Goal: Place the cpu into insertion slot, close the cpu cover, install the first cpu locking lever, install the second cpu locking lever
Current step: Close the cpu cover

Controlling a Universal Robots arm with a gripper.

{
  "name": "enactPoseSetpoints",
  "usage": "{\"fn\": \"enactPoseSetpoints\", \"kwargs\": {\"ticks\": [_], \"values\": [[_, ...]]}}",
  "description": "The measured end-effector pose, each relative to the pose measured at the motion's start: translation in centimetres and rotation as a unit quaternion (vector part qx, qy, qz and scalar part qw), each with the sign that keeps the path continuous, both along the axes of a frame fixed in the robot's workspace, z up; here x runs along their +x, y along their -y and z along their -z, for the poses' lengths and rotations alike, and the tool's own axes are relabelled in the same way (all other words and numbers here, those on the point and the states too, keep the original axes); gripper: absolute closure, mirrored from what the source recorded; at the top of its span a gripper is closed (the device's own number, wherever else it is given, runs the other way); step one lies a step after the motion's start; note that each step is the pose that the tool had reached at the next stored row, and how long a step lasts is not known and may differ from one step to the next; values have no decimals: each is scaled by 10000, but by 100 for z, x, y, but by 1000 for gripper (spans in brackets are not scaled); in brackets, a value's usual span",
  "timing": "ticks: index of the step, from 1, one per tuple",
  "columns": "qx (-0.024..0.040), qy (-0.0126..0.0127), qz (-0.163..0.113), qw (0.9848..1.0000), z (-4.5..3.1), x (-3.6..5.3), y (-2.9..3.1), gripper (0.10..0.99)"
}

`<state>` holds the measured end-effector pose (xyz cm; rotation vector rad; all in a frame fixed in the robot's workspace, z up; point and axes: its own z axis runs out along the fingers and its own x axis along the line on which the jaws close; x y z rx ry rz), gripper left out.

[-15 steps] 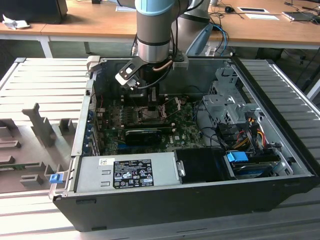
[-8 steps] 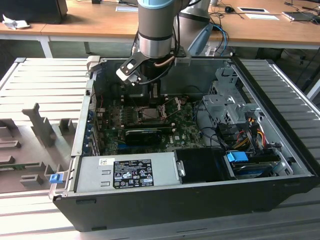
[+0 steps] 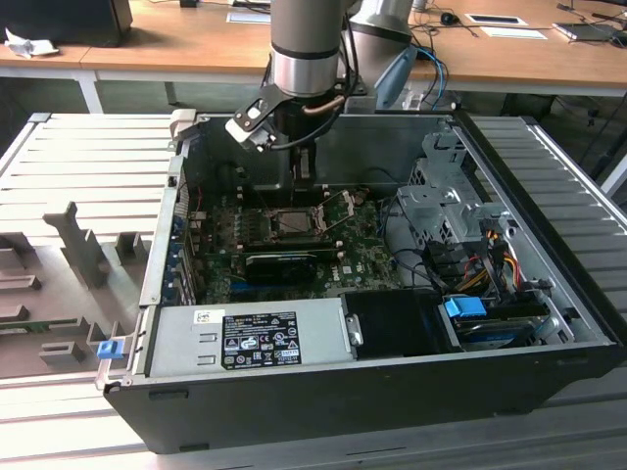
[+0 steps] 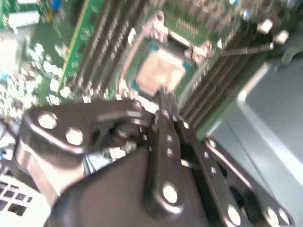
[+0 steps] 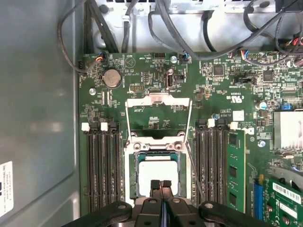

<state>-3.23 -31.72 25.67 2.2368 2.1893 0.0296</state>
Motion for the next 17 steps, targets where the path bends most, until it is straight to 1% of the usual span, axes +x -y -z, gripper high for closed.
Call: {"fn": "enactPoseSetpoints", "kwargs": {"ticks": [4,7,17], "values": [[-1,-1,0,10000,-60,0,0,980],[-1,-1,0,10000,-89,0,0,980],[0,0,0,10000,-135,0,0,980]]}}
